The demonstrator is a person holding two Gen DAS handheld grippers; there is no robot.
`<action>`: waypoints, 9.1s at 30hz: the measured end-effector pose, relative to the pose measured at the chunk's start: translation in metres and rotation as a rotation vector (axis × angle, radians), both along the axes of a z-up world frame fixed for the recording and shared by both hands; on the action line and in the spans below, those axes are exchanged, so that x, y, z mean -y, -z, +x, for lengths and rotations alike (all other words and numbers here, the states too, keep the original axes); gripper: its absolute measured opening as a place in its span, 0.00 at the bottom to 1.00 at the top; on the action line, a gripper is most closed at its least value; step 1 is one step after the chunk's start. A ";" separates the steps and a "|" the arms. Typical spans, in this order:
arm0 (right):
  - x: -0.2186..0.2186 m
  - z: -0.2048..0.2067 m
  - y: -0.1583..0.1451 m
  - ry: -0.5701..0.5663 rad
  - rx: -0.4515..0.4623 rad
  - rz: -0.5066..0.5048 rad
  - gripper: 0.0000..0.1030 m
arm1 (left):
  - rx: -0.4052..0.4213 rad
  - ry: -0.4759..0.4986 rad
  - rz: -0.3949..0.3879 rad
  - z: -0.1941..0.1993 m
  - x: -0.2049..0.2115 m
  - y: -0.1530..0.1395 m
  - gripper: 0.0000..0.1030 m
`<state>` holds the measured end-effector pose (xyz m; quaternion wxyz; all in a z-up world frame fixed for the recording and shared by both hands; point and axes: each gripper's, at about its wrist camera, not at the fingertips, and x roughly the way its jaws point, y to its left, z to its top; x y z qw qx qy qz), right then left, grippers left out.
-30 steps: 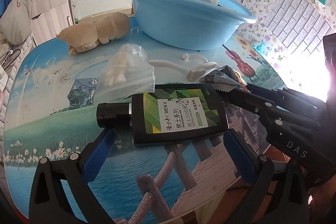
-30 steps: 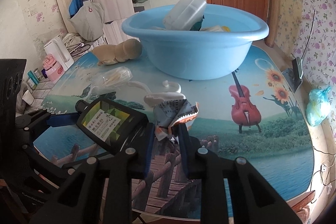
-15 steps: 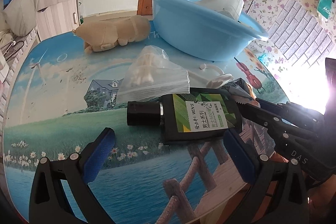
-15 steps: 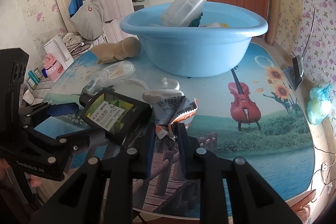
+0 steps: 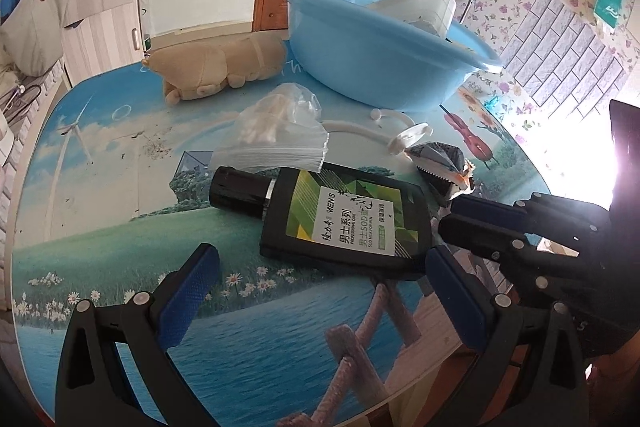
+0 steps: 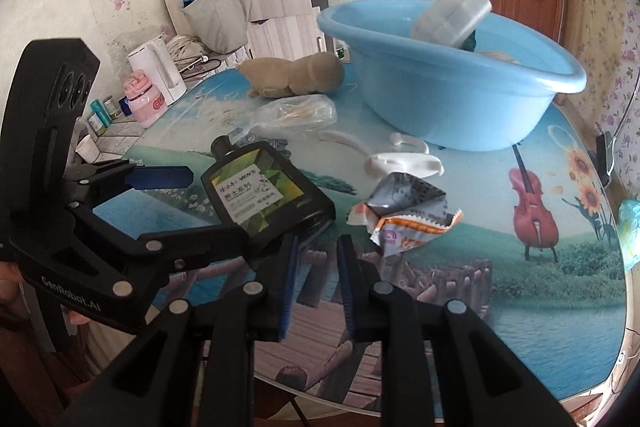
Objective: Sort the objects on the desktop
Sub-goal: 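Grasp the black bottle with the left gripper while the right grasps the crumpled wrapper, then lift the black bottle with the left gripper while the right carries the wrapper over the basin, then open both grippers over the basin to drop the bottle and wrapper, then grasp the white plastic hook with the right gripper while the left grasps the swab bag, then carry the hook and swab bag over the basin and open both grippers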
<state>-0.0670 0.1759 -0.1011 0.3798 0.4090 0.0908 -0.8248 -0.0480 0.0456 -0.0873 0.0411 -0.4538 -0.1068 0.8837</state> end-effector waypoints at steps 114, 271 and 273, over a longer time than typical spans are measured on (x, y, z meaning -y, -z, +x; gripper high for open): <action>0.025 -0.022 -0.116 0.166 -0.103 -0.066 0.37 | -0.177 0.129 0.072 -0.036 0.088 -0.101 0.86; 0.016 -0.035 -0.051 0.067 -0.005 -0.013 0.53 | -0.068 0.100 -0.028 -0.016 0.078 -0.072 0.11; 0.018 -0.033 -0.058 0.058 -0.011 -0.024 0.53 | -0.076 0.091 -0.036 -0.015 0.077 -0.079 0.11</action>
